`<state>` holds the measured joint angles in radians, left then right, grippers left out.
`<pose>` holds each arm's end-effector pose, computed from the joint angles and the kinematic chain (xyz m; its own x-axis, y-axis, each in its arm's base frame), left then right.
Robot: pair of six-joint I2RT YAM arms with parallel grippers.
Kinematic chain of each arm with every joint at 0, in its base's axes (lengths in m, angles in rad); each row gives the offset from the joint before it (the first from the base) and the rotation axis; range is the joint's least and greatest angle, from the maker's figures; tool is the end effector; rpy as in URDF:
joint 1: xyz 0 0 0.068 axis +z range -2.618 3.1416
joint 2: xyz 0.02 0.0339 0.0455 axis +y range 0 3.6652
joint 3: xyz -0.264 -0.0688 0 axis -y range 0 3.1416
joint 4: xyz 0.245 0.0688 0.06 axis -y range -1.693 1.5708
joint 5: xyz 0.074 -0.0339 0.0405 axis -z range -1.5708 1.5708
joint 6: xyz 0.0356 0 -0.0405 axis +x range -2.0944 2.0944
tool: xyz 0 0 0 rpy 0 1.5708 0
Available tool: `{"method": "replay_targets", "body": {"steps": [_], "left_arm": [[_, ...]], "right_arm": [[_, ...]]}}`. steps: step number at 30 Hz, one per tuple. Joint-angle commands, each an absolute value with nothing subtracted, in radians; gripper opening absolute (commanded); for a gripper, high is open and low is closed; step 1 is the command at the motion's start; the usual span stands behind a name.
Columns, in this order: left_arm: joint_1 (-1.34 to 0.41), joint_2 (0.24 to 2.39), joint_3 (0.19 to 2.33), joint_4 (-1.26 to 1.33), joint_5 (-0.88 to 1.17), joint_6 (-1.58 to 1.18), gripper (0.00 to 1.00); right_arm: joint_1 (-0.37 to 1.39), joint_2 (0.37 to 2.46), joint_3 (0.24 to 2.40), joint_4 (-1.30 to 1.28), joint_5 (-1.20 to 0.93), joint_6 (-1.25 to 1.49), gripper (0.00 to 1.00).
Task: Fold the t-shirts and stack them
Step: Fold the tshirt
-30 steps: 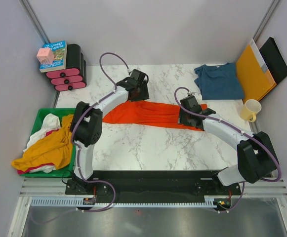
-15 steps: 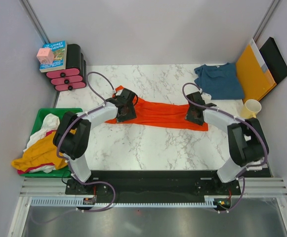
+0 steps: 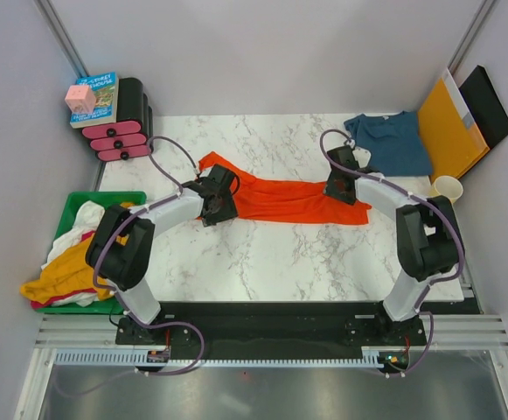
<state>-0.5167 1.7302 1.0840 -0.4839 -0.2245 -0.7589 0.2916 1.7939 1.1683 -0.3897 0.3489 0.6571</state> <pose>0.2995 -0.1611 0.1762 -0.8452 -0.2914 -0.4481 -0.2516 0.9565 -0.1474 0.3567 0.0944 0.1848 -0.7039 0.3881 -0.5950 0.4199 0.9029 0.0921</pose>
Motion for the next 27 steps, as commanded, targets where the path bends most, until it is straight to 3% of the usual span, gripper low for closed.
{"method": "replay_targets", "body": {"steps": [1,8,11,12,16,27], "left_arm": [[-0.517,1.643,1.081,-0.465,-0.23,-0.792,0.64],[-0.517,1.693,1.137,-0.474,-0.232,-0.791,0.64],[-0.517,1.709,1.138,-0.477,-0.224,-0.796,0.64],[-0.517,1.709,1.137,-0.482,-0.222,-0.796,0.64],[-0.517,1.684,1.112,-0.483,-0.227,-0.804,0.64],[-0.491,1.736,1.16,-0.5,-0.25,-0.798,0.64]], "right_arm": [[0.298,1.623,1.158,-0.414,0.373,0.638,0.57],[0.281,1.836,1.356,-0.41,0.388,0.603,0.55],[0.261,1.937,1.416,-0.41,0.377,0.601,0.42],[0.258,1.954,1.422,-0.411,0.371,0.601,0.31],[0.245,1.971,1.373,-0.396,0.373,0.615,0.17],[0.238,1.99,1.274,-0.406,0.367,0.635,0.21]]}}
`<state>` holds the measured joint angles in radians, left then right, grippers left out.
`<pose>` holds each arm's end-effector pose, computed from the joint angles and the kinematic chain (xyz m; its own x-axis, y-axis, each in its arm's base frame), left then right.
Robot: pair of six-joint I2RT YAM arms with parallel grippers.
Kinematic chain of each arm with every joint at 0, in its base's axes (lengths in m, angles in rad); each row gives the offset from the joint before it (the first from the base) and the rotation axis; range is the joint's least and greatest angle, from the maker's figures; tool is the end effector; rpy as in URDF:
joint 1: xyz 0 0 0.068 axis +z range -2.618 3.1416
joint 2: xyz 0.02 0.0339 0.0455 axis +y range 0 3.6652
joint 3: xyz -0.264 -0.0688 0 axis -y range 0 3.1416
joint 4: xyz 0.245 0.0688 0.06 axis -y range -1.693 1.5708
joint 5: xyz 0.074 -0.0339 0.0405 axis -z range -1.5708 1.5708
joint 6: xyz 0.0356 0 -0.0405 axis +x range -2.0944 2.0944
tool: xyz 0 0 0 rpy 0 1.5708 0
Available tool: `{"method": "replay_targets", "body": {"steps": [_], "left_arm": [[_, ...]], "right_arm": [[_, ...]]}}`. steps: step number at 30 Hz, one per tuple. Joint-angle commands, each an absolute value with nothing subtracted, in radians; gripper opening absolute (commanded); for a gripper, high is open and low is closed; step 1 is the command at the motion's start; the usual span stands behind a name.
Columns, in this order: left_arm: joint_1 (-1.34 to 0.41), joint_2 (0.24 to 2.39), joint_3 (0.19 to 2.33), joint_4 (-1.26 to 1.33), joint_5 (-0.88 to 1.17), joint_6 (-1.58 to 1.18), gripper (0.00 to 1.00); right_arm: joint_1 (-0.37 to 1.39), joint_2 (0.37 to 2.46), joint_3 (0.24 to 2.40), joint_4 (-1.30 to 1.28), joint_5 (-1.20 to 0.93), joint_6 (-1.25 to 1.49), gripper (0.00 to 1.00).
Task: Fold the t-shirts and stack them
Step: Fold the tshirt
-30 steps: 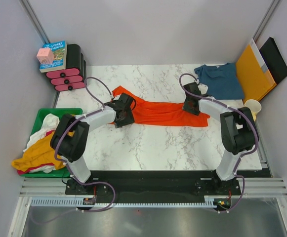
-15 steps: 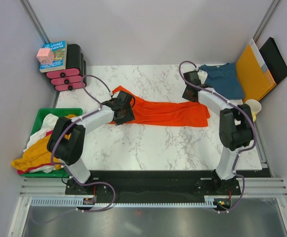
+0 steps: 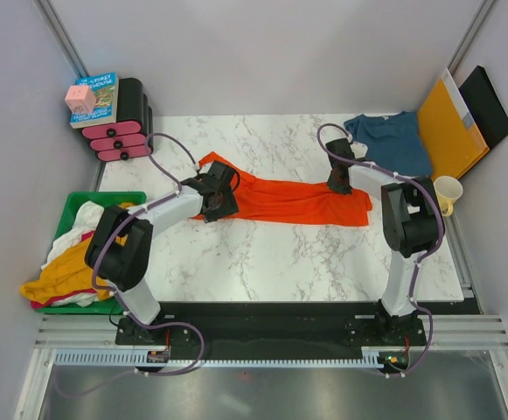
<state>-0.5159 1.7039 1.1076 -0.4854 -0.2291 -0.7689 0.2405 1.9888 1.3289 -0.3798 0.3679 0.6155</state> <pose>0.3019 -0.1619 0.1913 -0.8214 -0.3127 -0.4771 -0.2554 0.9494 -0.1826 0.4030 0.0857 0.1595 -0.7099 0.3806 -0.5926 0.4465 0.8939 0.0392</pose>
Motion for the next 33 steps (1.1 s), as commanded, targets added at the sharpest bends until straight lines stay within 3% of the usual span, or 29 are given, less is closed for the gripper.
{"method": "replay_targets", "body": {"steps": [1,14,24,33], "left_arm": [[-0.479,1.761,1.167,-0.505,-0.244,-0.801,0.64],[-0.379,1.805,1.311,-0.526,-0.236,-0.772,0.64],[-0.321,2.091,1.583,-0.647,-0.172,-0.749,0.63],[-0.319,2.391,1.954,-0.818,-0.038,-0.684,0.55]], "right_arm": [[0.238,1.982,1.253,-0.41,0.361,0.653,0.21],[0.241,1.778,0.937,-0.405,0.29,0.704,0.22],[0.328,1.657,0.825,-0.426,0.232,0.73,0.23],[0.463,1.58,0.77,-0.503,0.144,0.716,0.25]]}}
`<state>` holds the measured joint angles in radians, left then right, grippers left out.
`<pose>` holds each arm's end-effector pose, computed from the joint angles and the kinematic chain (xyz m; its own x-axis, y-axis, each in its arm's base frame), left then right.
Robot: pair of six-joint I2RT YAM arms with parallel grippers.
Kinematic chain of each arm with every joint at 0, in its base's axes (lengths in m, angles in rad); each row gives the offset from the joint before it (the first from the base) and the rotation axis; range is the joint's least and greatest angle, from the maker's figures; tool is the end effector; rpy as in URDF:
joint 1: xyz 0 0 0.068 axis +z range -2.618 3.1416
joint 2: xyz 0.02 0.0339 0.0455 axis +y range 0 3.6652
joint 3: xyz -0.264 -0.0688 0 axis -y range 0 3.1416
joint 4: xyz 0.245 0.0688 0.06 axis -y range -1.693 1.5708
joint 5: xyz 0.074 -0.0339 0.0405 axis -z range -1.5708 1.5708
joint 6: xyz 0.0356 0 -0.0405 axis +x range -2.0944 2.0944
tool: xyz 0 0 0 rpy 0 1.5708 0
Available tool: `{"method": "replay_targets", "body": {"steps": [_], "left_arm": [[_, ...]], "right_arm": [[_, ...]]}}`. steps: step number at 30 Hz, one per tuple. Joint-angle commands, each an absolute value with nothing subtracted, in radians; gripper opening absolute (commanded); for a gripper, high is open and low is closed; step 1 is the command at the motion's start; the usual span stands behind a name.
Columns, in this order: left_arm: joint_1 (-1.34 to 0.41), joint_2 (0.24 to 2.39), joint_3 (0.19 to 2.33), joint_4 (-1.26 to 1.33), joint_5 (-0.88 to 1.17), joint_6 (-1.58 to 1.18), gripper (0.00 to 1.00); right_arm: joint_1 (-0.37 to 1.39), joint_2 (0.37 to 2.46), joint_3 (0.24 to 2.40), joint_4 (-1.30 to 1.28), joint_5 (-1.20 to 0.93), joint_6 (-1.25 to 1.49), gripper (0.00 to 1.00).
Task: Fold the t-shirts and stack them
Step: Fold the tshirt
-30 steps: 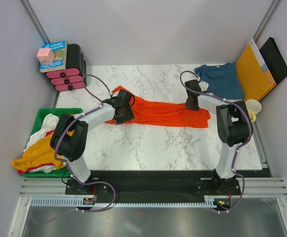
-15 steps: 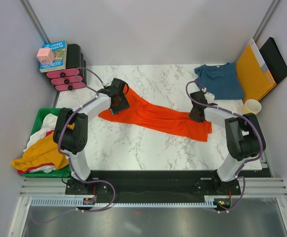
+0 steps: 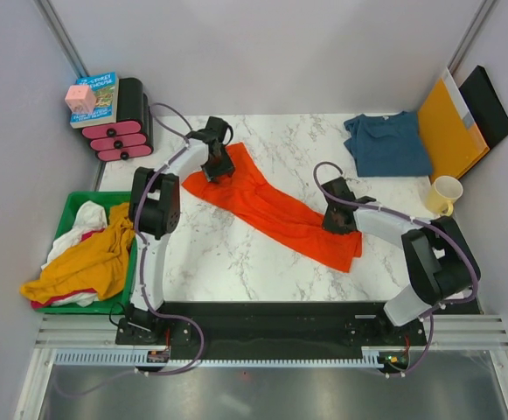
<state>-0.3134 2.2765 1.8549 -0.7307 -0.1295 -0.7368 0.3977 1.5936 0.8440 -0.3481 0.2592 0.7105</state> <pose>0.4616 -0.1448 0.1691 -0.8156 -0.4361 -0.3803 -0.3946 0.8999 -0.1857 0.2761 0.1061 0.1579 -0.7961 0.3494 -0.4942 0.3331 0.9347 0.1242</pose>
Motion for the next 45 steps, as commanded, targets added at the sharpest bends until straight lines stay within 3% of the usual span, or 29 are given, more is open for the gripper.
{"method": "replay_targets", "body": {"steps": [1,12,20,25,32,37,38,40,41,42,44,45], "left_arm": [[-0.319,2.405,2.009,-0.827,-0.032,-0.674,0.55],[-0.318,2.638,2.508,-0.927,0.172,-0.594,0.62],[-0.35,2.675,2.539,-0.876,0.379,-0.58,0.69],[-0.368,2.626,2.482,-0.835,0.365,-0.558,0.7],[-0.353,2.241,2.211,-0.698,0.154,-0.609,0.71],[-0.35,1.996,1.932,-0.61,0.057,-0.626,0.73],[-0.35,1.961,1.893,-0.611,0.046,-0.649,0.72],[-0.354,1.852,1.743,-0.604,0.044,-0.676,0.68],[-0.36,1.815,1.61,-0.586,0.046,-0.699,0.66],[-0.368,1.765,1.535,-0.543,0.046,-0.713,0.65],[-0.402,1.619,1.304,-0.476,0.061,-0.741,0.63],[-0.419,1.567,1.229,-0.431,0.052,-0.75,0.62]], "right_arm": [[0.477,1.568,0.75,-0.512,0.135,0.719,0.25],[0.733,1.535,0.701,-0.545,0.022,0.744,0.27],[0.882,1.68,0.873,-0.571,-0.14,0.562,0.35],[0.882,1.626,0.966,-0.584,-0.026,0.568,0.4],[0.737,1.425,1.124,-0.594,0.257,0.623,0.53],[0.678,1.509,1.386,-0.592,0.315,0.554,0.58],[0.664,1.575,1.42,-0.591,0.307,0.543,0.57],[0.66,1.644,1.512,-0.583,0.325,0.509,0.44],[0.66,1.713,1.538,-0.581,0.34,0.5,0.37],[0.661,1.748,1.577,-0.569,0.354,0.491,0.2],[0.654,1.852,1.618,-0.568,0.365,0.468,0.12],[0.652,1.883,1.656,-0.569,0.365,0.459,0.0]]}}
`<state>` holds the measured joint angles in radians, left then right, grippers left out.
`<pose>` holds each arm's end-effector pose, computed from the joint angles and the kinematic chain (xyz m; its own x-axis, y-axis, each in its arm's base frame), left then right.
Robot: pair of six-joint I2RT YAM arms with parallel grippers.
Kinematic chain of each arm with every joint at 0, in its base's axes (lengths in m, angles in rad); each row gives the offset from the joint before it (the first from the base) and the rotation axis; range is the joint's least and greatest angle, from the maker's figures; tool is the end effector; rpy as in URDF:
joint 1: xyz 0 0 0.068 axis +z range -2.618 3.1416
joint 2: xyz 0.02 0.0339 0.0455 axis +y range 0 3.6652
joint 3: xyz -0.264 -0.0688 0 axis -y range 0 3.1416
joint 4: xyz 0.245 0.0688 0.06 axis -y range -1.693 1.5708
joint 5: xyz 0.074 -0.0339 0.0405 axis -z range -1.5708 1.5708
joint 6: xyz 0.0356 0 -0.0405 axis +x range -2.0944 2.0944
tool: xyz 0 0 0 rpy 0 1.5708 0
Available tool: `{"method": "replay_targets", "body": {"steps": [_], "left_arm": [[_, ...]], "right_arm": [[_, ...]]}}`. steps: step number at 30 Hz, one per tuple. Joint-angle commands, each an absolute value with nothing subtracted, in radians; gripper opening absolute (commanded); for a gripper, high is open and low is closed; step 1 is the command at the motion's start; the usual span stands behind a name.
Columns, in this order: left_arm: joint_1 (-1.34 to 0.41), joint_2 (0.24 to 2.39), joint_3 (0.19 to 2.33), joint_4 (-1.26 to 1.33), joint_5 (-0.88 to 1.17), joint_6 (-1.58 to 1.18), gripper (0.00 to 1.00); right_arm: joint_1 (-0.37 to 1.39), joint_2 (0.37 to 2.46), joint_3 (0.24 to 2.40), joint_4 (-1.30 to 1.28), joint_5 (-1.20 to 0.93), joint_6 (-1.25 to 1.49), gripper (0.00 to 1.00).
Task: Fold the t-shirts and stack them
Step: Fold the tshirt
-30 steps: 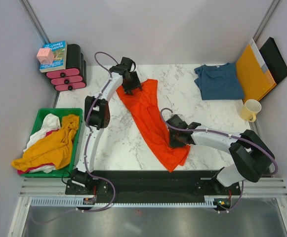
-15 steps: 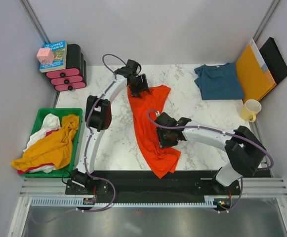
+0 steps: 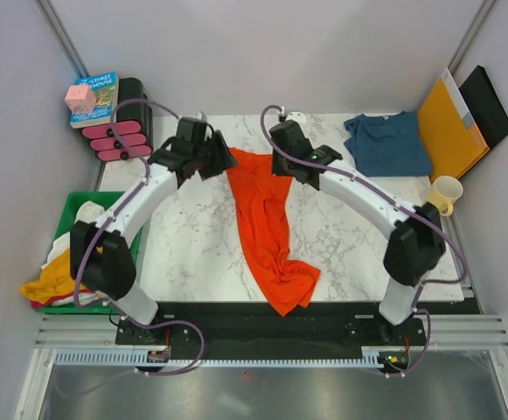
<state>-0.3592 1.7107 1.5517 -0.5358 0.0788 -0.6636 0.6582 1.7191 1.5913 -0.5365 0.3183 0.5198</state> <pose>0.3663 -0.1405 0.3253 -0.7229 -0.3845 -0.5741 -0.0485 0.8571 -0.5129 0.3189 0.2325 0.3364 -0.6150 0.1208 -0.7792 -0.0928 0.9702 0.2236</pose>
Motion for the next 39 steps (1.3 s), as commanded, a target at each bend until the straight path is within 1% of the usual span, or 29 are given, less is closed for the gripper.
{"method": "replay_targets", "body": {"steps": [1,2,3,4,5,7,11,14,18,22,25,26,28,29,31,34,36,39], "left_arm": [[-0.458,1.458,1.159,-0.41,0.022,-0.755,0.62],[-0.475,1.404,1.034,-0.391,0.012,-0.762,0.62],[-0.494,1.355,0.975,-0.377,0.003,-0.771,0.62],[-0.518,1.251,0.925,-0.367,-0.027,-0.778,0.62],[-0.525,1.208,0.845,-0.365,-0.031,-0.791,0.62],[-0.529,1.093,0.781,-0.37,-0.006,-0.805,0.62],[-0.534,0.953,0.683,-0.403,0.018,-0.822,0.62],[-0.534,0.904,0.663,-0.448,0.02,-0.821,0.63],[-0.535,0.887,0.661,-0.505,0.032,-0.821,0.63],[-0.535,0.874,0.657,-0.538,0.029,-0.821,0.63],[-0.535,0.88,0.66,-0.554,0.031,-0.819,0.63],[-0.535,0.884,0.663,-0.558,0.031,-0.818,0.63],[-0.534,0.897,0.667,-0.564,0.043,-0.815,0.63],[-0.535,0.905,0.67,-0.569,0.044,-0.812,0.63],[-0.535,0.926,0.68,-0.581,0.054,-0.805,0.63],[-0.534,0.959,0.689,-0.583,0.06,-0.793,0.63],[-0.535,0.979,0.696,-0.583,0.061,-0.784,0.63],[-0.534,1.022,0.712,-0.581,0.057,-0.772,0.64]], "right_arm": [[0.65,1.91,1.669,-0.568,0.377,0.451,0.0],[0.646,1.945,1.67,-0.549,0.371,0.44,0.0],[0.643,1.963,1.683,-0.528,0.367,0.437,0.0],[0.641,1.985,1.693,-0.528,0.371,0.436,0.0],[0.638,2.021,1.704,-0.525,0.37,0.433,0.0],[0.634,2.08,1.736,-0.523,0.362,0.434,0.0],[0.63,2.158,1.779,-0.509,0.364,0.423,0.0],[0.629,2.204,1.804,-0.5,0.367,0.416,0.01],[0.62,2.281,1.858,-0.503,0.356,0.416,0.02],[0.566,2.39,1.933,-0.538,0.316,0.451,0.02],[0.529,2.48,2.055,-0.592,0.299,0.469,0.02],[0.519,2.505,2.145,-0.629,0.293,0.475,0.03],[0.483,2.586,2.248,-0.67,0.256,0.497,0.03],[0.474,2.612,2.346,-0.699,0.244,0.503,0.04],[0.44,2.67,2.419,-0.704,0.189,0.529,0.05],[0.405,2.738,2.543,-0.689,0.134,0.549,0.09],[0.393,2.764,2.559,-0.672,0.083,0.558,0.11],[0.388,2.761,2.531,-0.617,0.043,0.552,0.2]]}}
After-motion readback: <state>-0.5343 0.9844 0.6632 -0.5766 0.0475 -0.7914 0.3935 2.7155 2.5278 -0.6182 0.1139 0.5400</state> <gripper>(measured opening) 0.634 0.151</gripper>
